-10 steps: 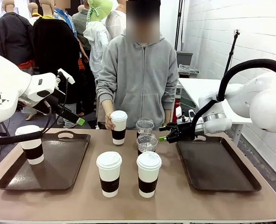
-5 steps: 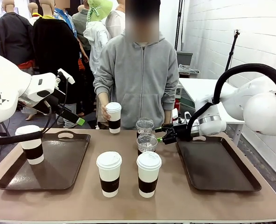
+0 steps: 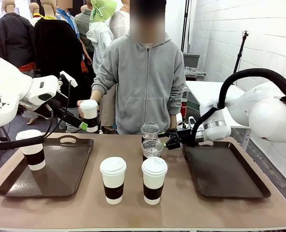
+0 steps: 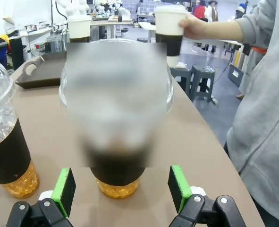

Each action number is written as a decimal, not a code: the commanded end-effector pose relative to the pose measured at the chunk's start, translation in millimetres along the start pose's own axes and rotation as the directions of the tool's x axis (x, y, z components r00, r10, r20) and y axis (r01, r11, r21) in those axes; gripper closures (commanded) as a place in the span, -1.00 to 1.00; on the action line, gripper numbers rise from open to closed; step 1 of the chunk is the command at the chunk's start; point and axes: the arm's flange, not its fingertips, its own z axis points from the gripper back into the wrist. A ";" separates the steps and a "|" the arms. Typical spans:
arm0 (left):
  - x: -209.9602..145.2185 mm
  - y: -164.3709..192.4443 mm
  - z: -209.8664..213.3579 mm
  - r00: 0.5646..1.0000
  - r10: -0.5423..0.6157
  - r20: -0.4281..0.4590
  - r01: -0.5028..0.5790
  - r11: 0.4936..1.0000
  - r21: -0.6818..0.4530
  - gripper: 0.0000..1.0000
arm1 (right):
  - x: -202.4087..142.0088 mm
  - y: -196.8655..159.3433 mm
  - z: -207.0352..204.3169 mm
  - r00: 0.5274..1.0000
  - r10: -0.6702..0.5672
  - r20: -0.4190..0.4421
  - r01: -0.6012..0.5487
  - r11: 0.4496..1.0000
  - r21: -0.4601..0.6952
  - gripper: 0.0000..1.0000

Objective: Distribute the coffee onto the tray.
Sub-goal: Pick up one iced Americano and place it on the right Handle tray.

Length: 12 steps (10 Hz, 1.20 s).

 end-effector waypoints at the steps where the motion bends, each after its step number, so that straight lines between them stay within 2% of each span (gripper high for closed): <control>1: -1.0 2.1 0.1 1.000 0.003 0.003 -0.003 1.000 -0.005 -1.00 | 0.3 -9.8 -8.8 0.999 -0.013 0.037 0.013 1.000 0.011 -1.00; 6: -1.0 2.1 0.1 1.000 0.003 0.003 -0.003 1.000 -0.005 -1.00 | 7.3 -17.8 -24.8 0.999 -0.016 0.040 0.015 0.999 0.041 -1.00; 12: -1.0 2.1 0.1 1.000 0.003 0.003 -0.003 1.000 -0.005 -1.00 | 11.5 -26.8 -48.4 0.999 -0.054 0.005 0.053 0.993 0.104 -1.00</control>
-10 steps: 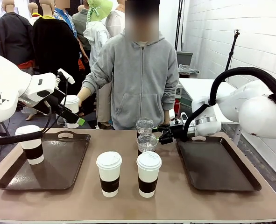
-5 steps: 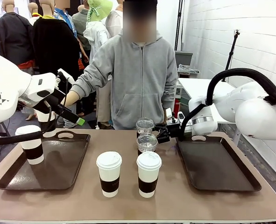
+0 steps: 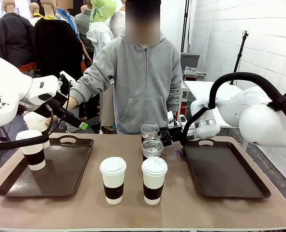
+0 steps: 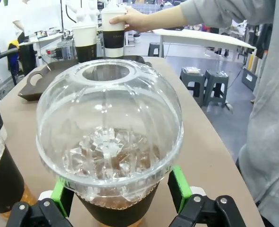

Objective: Distribute the coffee onto the tray.
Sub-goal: Pick up one iced Americano and place it on the right Handle tray.

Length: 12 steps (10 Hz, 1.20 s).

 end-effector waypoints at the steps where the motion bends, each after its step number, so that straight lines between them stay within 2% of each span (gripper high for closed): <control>1: -1.0 2.2 0.1 1.000 0.003 0.003 -0.003 1.000 -0.005 -1.00 | -0.6 -13.3 -6.8 0.999 -0.028 -0.018 0.028 0.999 0.035 -1.00; 6: -1.0 2.2 0.1 1.000 0.003 0.003 -0.003 1.000 -0.005 -1.00 | 0.6 -12.9 -12.5 0.997 -0.067 -0.048 0.071 0.994 0.087 -1.00; 7: -1.0 2.2 0.1 1.000 0.003 0.003 -0.003 1.000 -0.005 -1.00 | 1.6 -12.6 -14.3 0.994 -0.070 -0.088 0.078 0.994 0.080 -0.63; 8: -1.0 2.2 0.1 1.000 0.003 0.003 -0.003 1.000 -0.005 -1.00 | 1.8 -12.6 -13.5 0.997 -0.070 -0.033 0.073 0.994 0.085 -0.25; 12: -1.0 2.2 0.1 1.000 0.003 0.003 -0.003 1.000 -0.005 -1.00 | 6.2 -11.3 -10.3 0.998 -0.059 -0.012 0.059 0.996 0.066 -0.25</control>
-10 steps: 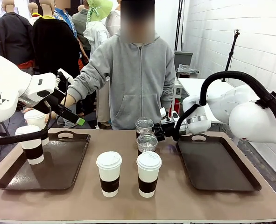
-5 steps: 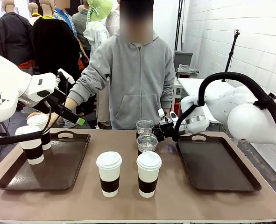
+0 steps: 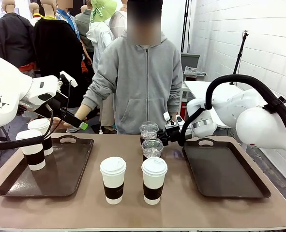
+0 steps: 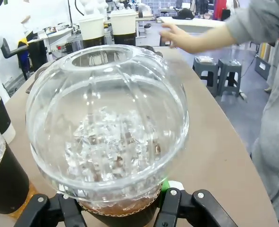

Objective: Distribute the coffee onto the tray.
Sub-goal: Pick up one iced Americano and place it on the right Handle tray.

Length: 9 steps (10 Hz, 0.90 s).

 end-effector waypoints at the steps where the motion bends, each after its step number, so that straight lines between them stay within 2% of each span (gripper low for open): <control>1: -1.0 2.2 0.2 1.000 0.003 0.003 -0.003 1.000 -0.005 -1.00 | 13.7 -4.7 4.3 0.999 0.008 0.046 -0.008 1.000 -0.009 -0.25; 5: -1.0 2.2 0.2 1.000 0.003 0.003 -0.003 1.000 -0.005 -1.00 | 56.7 6.5 53.8 0.996 0.030 0.082 -0.026 0.999 -0.042 -0.25; 9: -1.0 2.2 0.2 1.000 0.003 0.003 -0.003 1.000 -0.005 -1.00 | 79.8 36.9 138.4 0.999 0.042 -0.021 -0.044 0.994 -0.095 -0.25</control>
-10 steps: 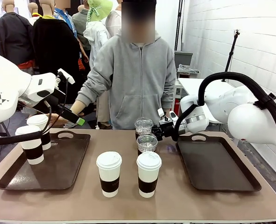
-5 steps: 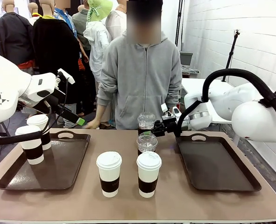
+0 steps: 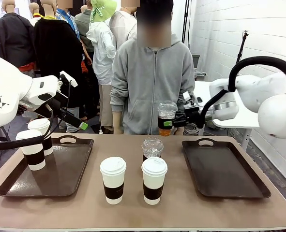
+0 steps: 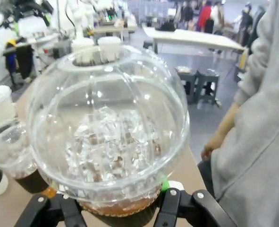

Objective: Distribute the coffee onto the tray.
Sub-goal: Pick up one iced Americano and place it on the right Handle tray.

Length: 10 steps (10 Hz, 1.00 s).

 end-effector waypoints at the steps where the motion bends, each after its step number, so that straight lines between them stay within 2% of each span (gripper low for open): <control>1: -1.1 2.2 0.0 1.000 0.003 0.002 -0.003 1.000 -0.005 -1.00 | 2.1 31.0 38.5 0.999 -0.012 -0.041 0.011 1.000 -0.019 -0.25; 3: -1.1 2.2 0.0 1.000 0.003 0.002 -0.003 1.000 -0.005 -1.00 | -7.1 49.1 67.9 0.997 0.000 -0.075 -0.004 0.998 -0.055 -0.25; 5: -1.1 2.2 0.0 1.000 0.003 0.002 -0.003 1.000 -0.005 -1.00 | -17.1 60.7 78.1 0.996 -0.013 -0.091 0.008 0.998 -0.058 -0.25; 6: -1.1 2.2 0.0 1.000 0.003 0.002 -0.003 1.000 -0.005 -1.00 | -17.3 62.3 73.5 0.995 -0.023 -0.096 0.018 0.998 -0.053 -0.25; 7: -1.1 2.2 0.0 1.000 0.003 0.002 -0.003 1.000 -0.005 -1.00 | -22.2 48.8 85.0 0.995 -0.028 -0.095 0.021 0.997 -0.069 -0.25; 10: -1.1 2.2 0.0 1.000 0.003 0.002 -0.003 1.000 -0.005 -1.00 | -22.2 48.8 85.0 0.995 -0.028 -0.095 0.021 0.997 -0.069 -0.25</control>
